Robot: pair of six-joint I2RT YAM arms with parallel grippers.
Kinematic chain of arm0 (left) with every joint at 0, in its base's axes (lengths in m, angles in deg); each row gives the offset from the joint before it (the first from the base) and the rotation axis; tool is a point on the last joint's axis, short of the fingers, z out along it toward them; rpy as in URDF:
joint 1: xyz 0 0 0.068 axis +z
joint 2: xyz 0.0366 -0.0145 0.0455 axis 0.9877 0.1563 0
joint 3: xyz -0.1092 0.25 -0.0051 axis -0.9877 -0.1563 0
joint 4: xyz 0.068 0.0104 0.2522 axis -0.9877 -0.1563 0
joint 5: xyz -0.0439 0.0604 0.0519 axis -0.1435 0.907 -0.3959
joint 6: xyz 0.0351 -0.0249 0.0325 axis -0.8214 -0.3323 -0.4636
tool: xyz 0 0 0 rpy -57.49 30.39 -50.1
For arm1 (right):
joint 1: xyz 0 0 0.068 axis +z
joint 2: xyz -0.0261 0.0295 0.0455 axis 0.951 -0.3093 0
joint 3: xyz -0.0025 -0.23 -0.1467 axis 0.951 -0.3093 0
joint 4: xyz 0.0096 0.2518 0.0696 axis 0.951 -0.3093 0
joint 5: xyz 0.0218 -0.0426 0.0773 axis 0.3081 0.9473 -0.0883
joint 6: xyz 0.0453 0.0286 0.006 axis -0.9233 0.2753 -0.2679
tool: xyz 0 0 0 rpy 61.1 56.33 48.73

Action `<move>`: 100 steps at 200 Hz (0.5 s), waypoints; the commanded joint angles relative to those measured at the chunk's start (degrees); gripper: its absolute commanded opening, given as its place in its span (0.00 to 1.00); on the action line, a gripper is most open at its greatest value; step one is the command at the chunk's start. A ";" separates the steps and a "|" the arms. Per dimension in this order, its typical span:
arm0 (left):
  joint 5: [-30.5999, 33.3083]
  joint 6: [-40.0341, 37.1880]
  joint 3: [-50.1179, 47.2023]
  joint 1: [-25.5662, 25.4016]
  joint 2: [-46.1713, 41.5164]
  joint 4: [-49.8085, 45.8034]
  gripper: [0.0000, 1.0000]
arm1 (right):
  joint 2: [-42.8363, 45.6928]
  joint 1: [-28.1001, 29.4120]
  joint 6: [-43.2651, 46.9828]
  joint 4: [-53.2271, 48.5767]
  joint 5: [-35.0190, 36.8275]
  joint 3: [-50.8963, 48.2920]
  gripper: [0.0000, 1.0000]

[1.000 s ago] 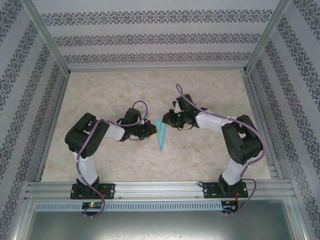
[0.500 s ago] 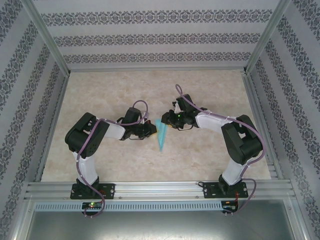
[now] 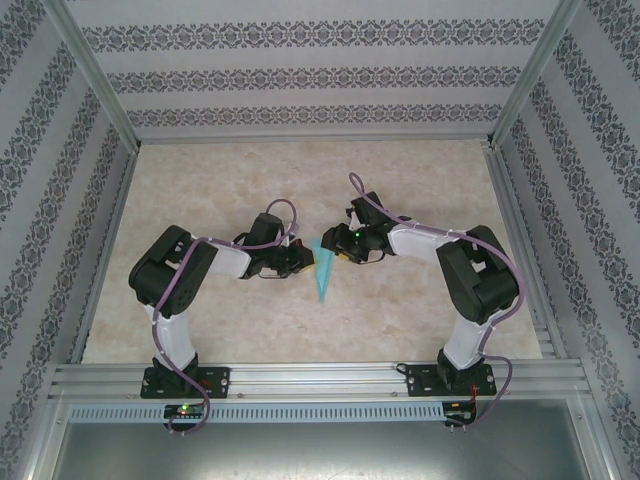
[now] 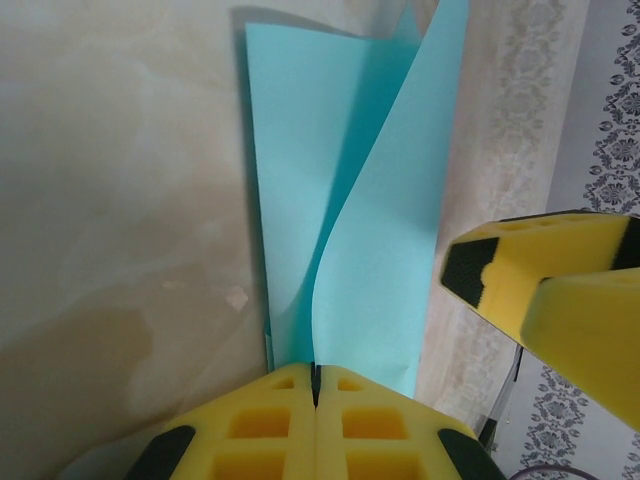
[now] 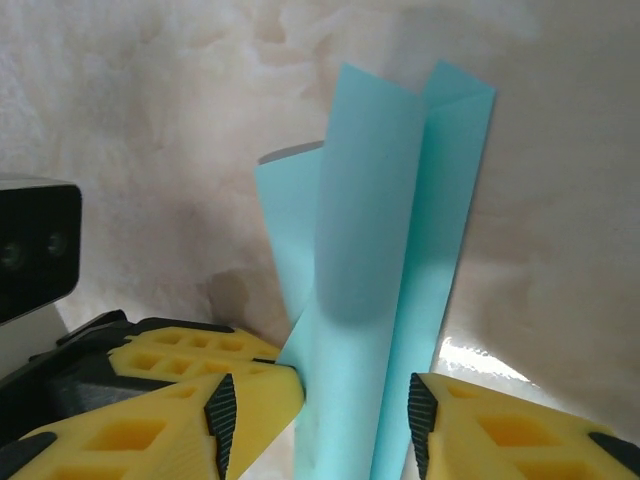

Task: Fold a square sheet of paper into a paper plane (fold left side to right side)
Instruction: Fold the wing for the fifth time at the center of the table.

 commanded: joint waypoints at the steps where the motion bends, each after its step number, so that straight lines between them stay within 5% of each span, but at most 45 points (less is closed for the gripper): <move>1: -0.19 -1.43 1.40 -0.68 -0.98 -1.29 0.00 | -2.09 -0.47 -0.55 1.13 -0.59 1.27 0.52; 100: -0.40 -1.20 1.33 -0.83 -0.34 -1.04 0.00 | -4.89 0.55 -1.09 3.23 -1.40 2.82 0.54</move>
